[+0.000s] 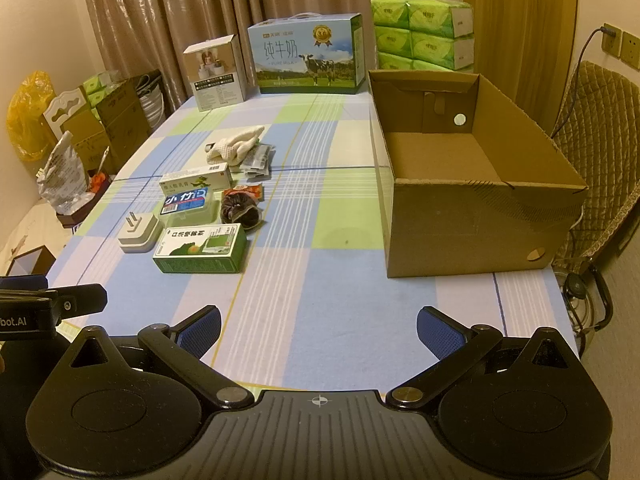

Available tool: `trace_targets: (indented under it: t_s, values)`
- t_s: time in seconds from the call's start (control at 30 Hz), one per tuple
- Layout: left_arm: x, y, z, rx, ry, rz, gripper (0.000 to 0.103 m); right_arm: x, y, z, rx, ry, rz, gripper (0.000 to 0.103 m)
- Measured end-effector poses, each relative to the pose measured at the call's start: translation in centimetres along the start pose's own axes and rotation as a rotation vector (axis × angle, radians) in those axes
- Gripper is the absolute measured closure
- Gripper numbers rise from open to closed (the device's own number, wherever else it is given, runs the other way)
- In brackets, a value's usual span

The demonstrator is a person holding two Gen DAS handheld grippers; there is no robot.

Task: Organize objects

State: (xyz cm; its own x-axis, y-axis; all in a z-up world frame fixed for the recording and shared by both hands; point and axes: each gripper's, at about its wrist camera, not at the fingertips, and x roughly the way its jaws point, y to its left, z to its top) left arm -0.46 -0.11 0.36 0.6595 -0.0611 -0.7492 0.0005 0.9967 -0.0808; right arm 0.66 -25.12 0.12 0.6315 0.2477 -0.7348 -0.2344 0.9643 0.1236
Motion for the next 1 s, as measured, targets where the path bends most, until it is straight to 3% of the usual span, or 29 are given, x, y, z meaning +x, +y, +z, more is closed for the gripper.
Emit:
trace_targets:
  t_s: [1.0]
  values:
    - [0.34,0.4,-0.14,-0.012,0.005,-0.003,0.001,0.54,0.18,-0.21,-0.01,0.008,-0.001,0.002]
